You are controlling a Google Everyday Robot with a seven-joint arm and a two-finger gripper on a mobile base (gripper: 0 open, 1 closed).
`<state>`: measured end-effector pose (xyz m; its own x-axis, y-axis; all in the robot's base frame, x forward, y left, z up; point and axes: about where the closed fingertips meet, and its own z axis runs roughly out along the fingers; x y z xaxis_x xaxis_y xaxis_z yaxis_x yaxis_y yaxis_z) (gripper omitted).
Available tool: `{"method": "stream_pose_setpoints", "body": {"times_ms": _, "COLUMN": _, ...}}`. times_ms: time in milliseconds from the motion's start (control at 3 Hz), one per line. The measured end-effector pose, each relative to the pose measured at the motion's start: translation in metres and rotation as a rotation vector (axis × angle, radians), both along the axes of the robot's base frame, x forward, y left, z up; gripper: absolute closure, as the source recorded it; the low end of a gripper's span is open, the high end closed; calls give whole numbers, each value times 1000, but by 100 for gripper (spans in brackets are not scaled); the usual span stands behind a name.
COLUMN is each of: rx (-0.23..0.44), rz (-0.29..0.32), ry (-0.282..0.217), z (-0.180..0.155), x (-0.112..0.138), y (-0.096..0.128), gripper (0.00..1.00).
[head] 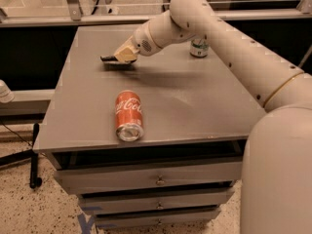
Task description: Move rxbar chocolate near 7up can
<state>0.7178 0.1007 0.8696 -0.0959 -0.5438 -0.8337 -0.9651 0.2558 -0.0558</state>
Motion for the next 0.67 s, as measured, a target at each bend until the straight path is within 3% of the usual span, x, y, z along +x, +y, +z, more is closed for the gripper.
{"method": "stream_pose_setpoints", "body": {"times_ms": 667, "rx": 38, "rz": -40, "ry": -98, "z": 53, "x": -21, "y": -61, "gripper": 100}}
